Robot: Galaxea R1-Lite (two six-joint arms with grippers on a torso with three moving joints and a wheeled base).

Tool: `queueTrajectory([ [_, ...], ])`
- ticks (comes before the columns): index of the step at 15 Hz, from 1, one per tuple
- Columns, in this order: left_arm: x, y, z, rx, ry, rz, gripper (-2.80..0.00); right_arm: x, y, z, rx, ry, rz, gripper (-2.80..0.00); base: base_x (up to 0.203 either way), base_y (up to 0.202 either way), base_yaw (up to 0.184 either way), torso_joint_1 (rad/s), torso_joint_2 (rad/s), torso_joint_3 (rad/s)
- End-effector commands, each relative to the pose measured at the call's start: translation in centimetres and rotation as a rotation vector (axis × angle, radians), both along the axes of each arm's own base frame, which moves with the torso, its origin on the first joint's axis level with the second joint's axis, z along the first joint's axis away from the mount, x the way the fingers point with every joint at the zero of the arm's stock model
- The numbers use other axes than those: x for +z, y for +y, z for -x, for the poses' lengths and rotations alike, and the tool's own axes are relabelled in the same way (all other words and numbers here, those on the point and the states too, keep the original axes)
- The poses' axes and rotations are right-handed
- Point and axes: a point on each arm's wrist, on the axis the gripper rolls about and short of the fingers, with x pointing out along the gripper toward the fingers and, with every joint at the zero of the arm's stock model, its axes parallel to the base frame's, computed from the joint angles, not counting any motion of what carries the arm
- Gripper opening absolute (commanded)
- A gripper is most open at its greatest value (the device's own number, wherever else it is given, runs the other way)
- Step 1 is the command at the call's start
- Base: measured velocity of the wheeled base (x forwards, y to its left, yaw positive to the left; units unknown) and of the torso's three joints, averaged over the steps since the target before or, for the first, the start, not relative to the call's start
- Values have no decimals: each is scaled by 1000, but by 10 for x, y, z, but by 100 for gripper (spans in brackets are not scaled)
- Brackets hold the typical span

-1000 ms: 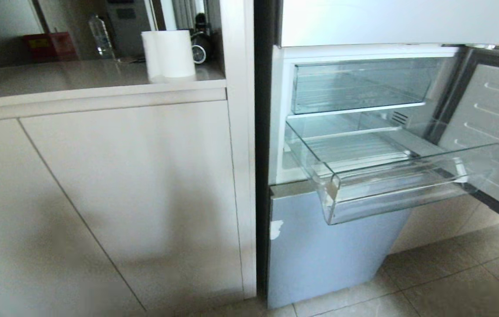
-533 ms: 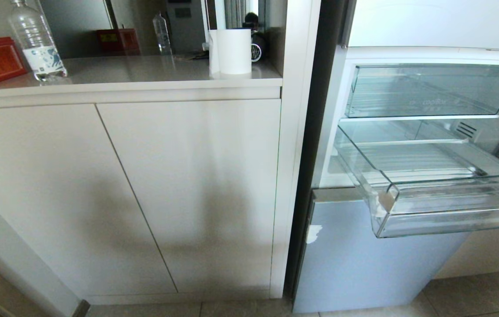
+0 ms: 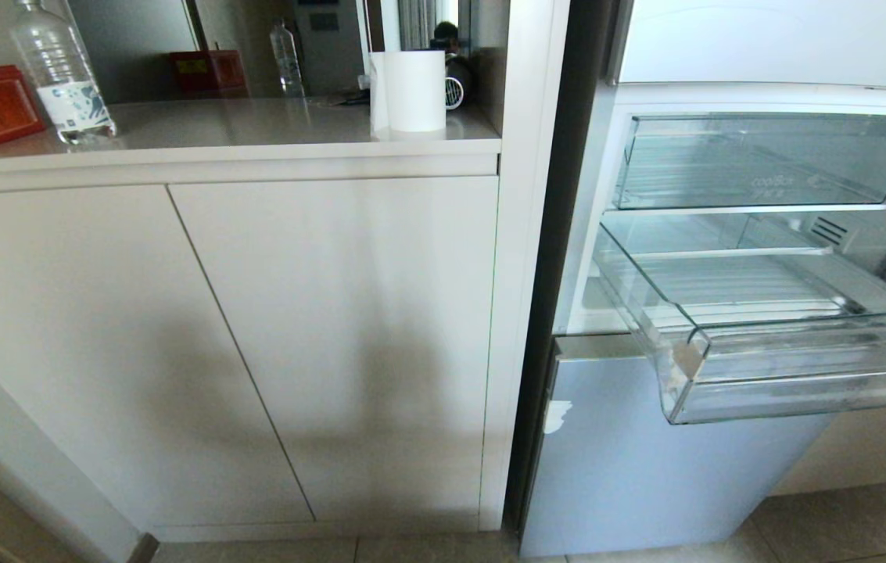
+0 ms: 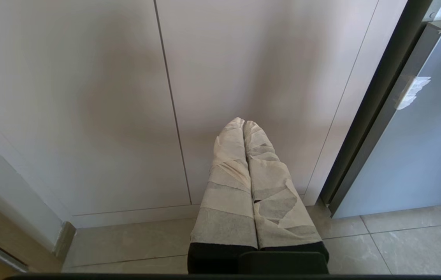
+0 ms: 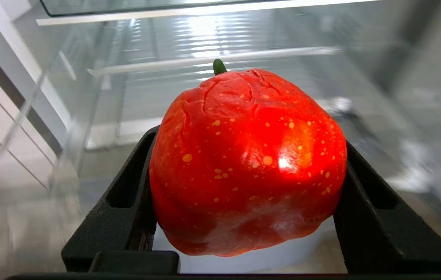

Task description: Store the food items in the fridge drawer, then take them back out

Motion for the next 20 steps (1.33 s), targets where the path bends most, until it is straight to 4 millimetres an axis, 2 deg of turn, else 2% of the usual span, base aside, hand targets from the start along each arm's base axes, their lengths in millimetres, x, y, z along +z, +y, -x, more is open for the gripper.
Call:
queueTrajectory([
  [1,0,0,0,1,1,0,-280,-14,-4,-63,21,86,-33,-280,0,0,0,0,0,0],
  [3,0,0,0,1,3,0,-280,-10,-7,-103,26,76,-42,-280,0,0,0,0,0,0],
  [8,0,0,0,1,2,0,-280,-28,-4,-172,35,98,-44,-280,0,0,0,0,0,0],
  [10,0,0,0,-1,1,0,-280,-36,1,-191,20,105,-38,-280,0,0,0,0,0,0],
  [12,0,0,0,-1,2,-1,-280,-43,4,-201,23,116,-37,-280,0,0,0,0,0,0],
  [13,0,0,0,1,3,0,-280,-44,4,-204,24,117,-37,0,0,0,0,0,0,0],
  [17,0,0,0,1,3,-1,-280,-38,3,-208,24,93,-35,0,0,0,0,0,0,0],
  [20,0,0,0,0,2,0,-280,-14,6,-189,24,43,-27,0,0,0,0,0,0,0],
])
